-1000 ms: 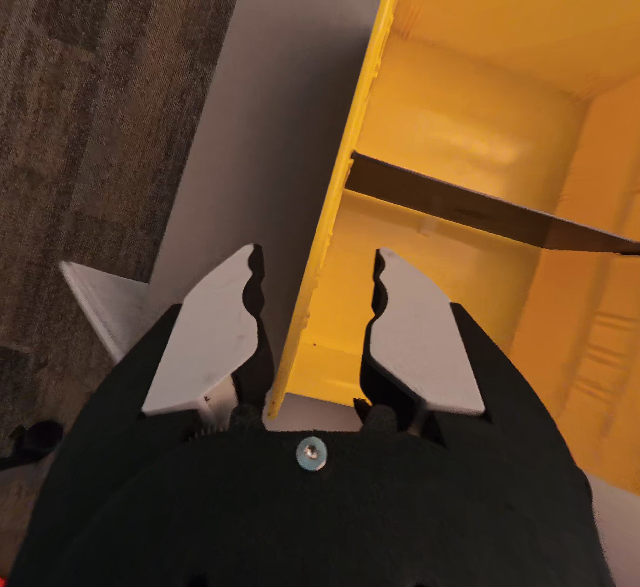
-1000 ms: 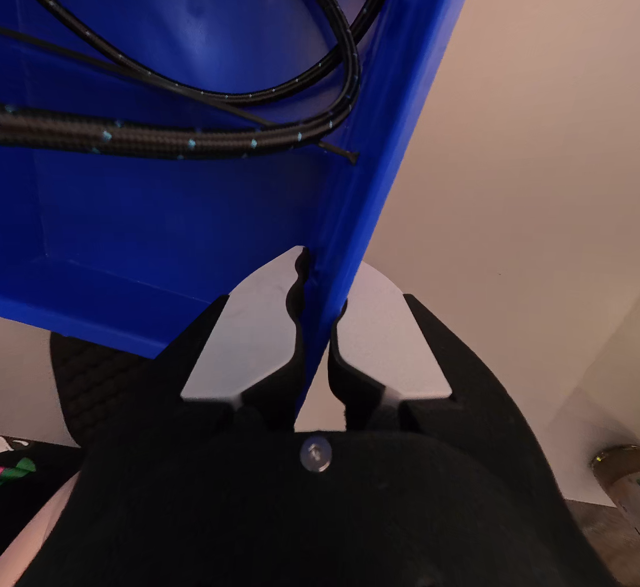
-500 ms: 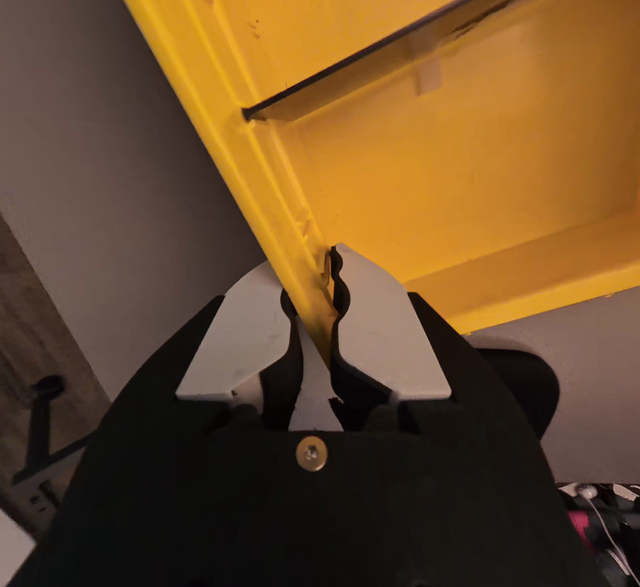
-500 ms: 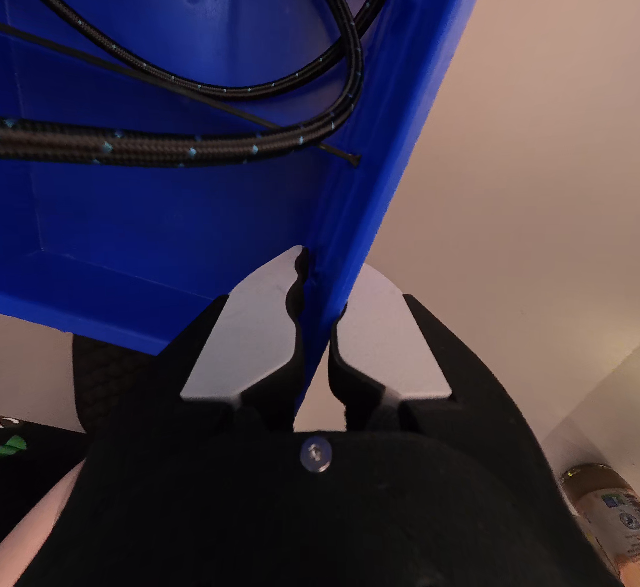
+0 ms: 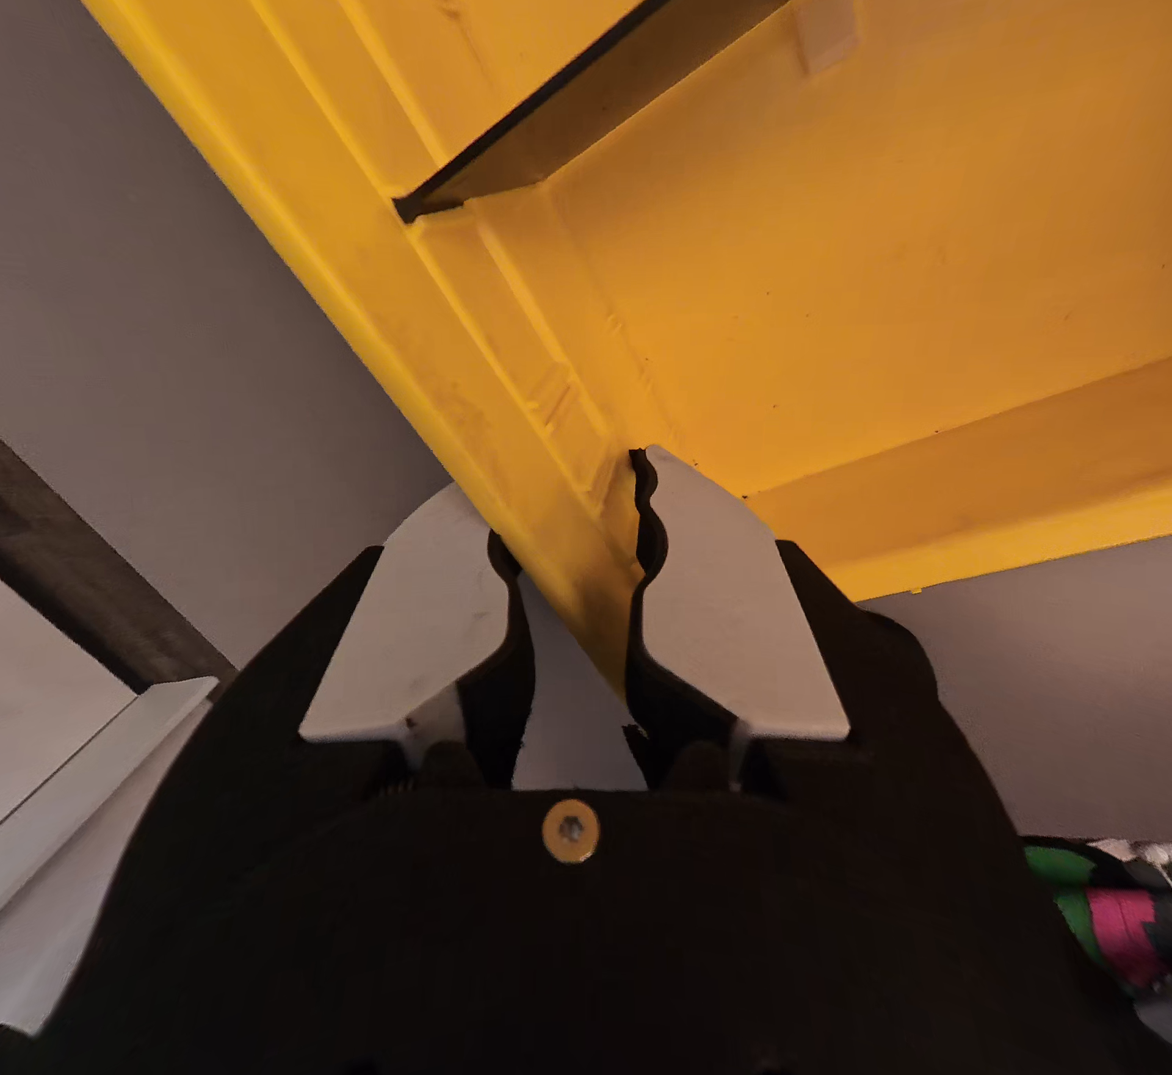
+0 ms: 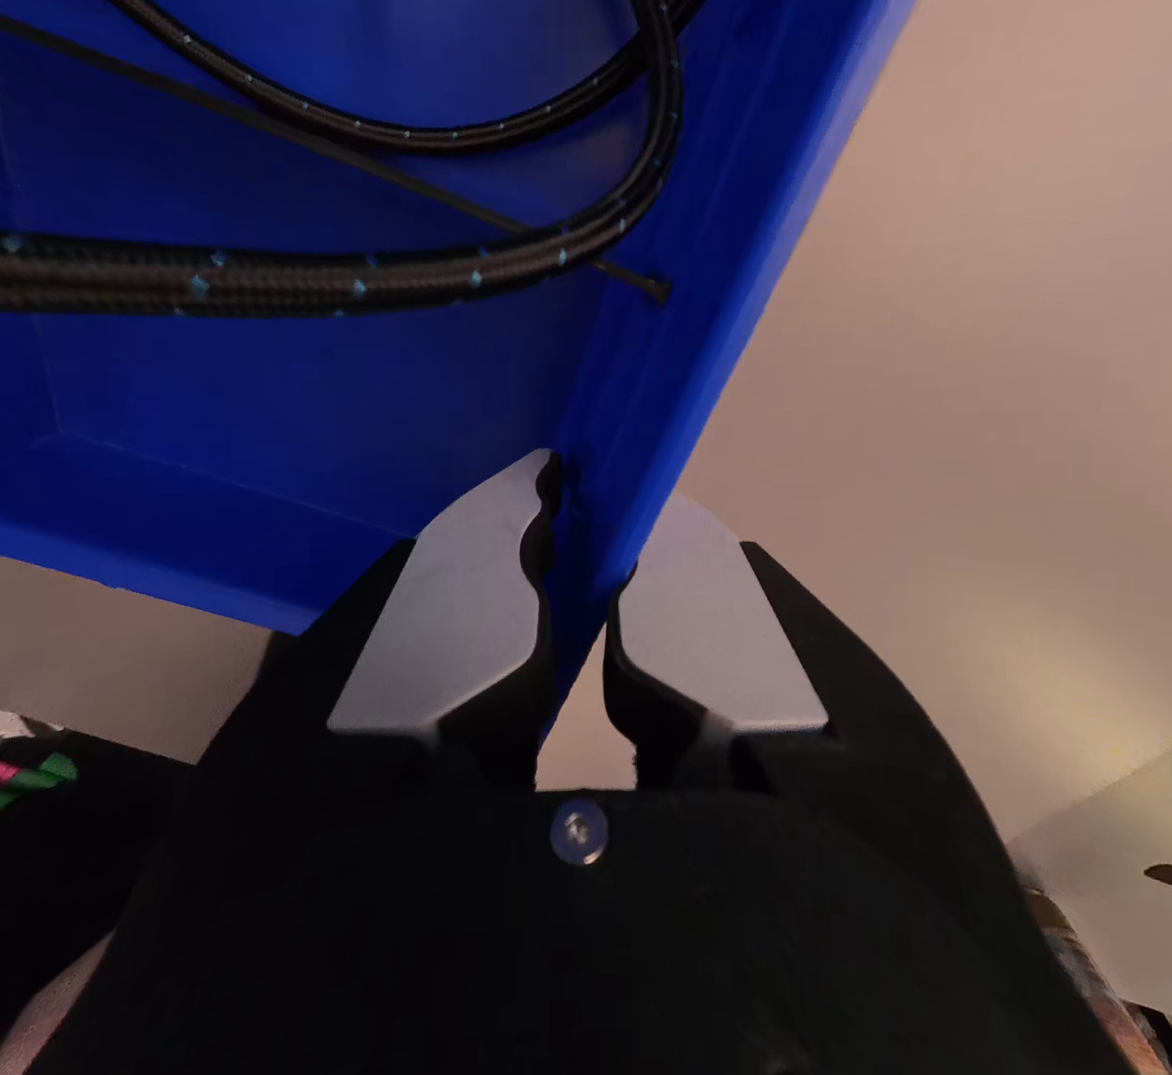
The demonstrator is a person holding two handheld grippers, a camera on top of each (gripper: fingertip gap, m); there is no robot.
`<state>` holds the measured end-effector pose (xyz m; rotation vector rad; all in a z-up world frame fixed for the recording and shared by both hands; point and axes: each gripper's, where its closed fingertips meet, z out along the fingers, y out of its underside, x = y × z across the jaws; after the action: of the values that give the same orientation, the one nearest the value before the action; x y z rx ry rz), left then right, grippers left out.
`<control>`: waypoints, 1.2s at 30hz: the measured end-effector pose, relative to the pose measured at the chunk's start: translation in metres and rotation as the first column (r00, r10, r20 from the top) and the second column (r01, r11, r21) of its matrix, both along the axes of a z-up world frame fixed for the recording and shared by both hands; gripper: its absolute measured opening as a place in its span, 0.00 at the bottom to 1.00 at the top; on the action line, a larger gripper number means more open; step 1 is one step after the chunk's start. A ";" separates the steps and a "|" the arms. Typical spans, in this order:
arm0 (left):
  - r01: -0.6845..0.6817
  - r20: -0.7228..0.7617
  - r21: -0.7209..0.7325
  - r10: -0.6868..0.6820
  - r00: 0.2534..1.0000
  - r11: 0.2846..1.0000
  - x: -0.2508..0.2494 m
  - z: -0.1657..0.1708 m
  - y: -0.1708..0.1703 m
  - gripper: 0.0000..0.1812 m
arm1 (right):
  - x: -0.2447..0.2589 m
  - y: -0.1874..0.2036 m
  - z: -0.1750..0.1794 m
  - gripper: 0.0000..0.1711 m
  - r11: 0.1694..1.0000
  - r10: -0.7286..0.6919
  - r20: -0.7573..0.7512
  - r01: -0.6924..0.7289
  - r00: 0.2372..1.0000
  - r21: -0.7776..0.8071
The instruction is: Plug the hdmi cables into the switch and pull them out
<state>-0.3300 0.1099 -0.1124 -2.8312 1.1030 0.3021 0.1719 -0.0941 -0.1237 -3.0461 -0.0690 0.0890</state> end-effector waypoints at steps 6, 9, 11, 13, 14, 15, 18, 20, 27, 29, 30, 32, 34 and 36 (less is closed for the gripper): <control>0.041 -0.022 -0.036 -0.042 0.999 0.998 0.004 0.000 -0.012 0.18 | -0.044 0.023 0.001 0.10 0.997 0.078 0.007 -0.078 0.997 -0.013; 0.062 -0.017 -0.059 -0.063 0.998 0.996 -0.001 0.000 -0.016 0.18 | -0.052 0.023 0.003 0.10 0.996 0.087 0.001 -0.087 0.996 -0.031; 0.064 -0.015 -0.074 -0.065 0.998 0.995 -0.008 0.000 -0.017 0.17 | -0.053 0.022 0.009 0.11 0.997 0.079 0.004 -0.079 0.997 -0.019; 0.045 -0.012 -0.085 -0.046 0.999 0.995 -0.017 0.000 -0.016 0.16 | -0.049 0.022 0.023 0.15 0.998 0.050 0.035 -0.051 0.998 0.022; 0.037 -0.005 -0.093 -0.038 0.999 0.995 -0.019 0.000 -0.016 0.16 | -0.047 0.020 0.033 0.17 0.999 0.031 0.064 -0.034 0.997 0.043; 0.036 0.007 -0.106 -0.035 0.999 0.994 -0.021 0.000 -0.018 0.15 | -0.046 0.018 0.045 0.18 0.997 0.010 0.092 -0.017 0.996 0.075; 0.068 0.028 -0.160 -0.065 0.998 0.985 -0.023 0.000 -0.029 0.18 | -0.056 0.018 0.099 0.20 0.964 -0.048 0.213 -0.010 0.976 0.266; 0.083 0.036 -0.149 -0.079 0.996 0.985 -0.024 0.003 -0.029 0.21 | -0.093 0.033 0.144 0.24 0.868 -0.019 0.252 -0.109 0.968 0.484; 0.044 0.179 0.038 -0.050 0.983 0.998 -0.021 0.049 -0.021 0.17 | -0.349 0.048 0.172 0.40 0.464 0.611 -0.067 -0.288 0.789 0.838; 0.043 0.212 0.105 -0.065 0.975 0.994 -0.022 0.064 -0.021 0.17 | -0.354 0.079 0.133 0.40 0.582 0.532 -0.085 -0.291 0.843 0.759; 0.042 0.230 0.133 -0.072 0.971 0.990 -0.022 0.071 -0.022 0.17 | -0.349 0.096 0.114 0.39 0.627 0.482 -0.051 -0.304 0.875 0.717; 0.050 0.254 0.187 -0.097 0.962 0.981 -0.021 0.085 -0.024 0.17 | -0.345 0.114 0.084 0.38 0.713 0.423 -0.056 -0.294 0.905 0.636; 0.063 0.273 0.234 -0.128 0.953 0.970 -0.017 0.097 -0.028 0.16 | -0.342 0.124 0.060 0.38 0.789 0.380 -0.029 -0.308 0.925 0.531; 0.076 0.282 0.273 -0.156 0.947 0.959 -0.014 0.106 -0.030 0.15 | -0.338 0.137 0.056 0.38 0.825 0.339 0.012 -0.303 0.941 0.477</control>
<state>-0.3435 0.0801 -0.0068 -2.4658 1.0713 0.0008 -0.1660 0.0429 -0.0673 -2.5065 -0.5216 0.1781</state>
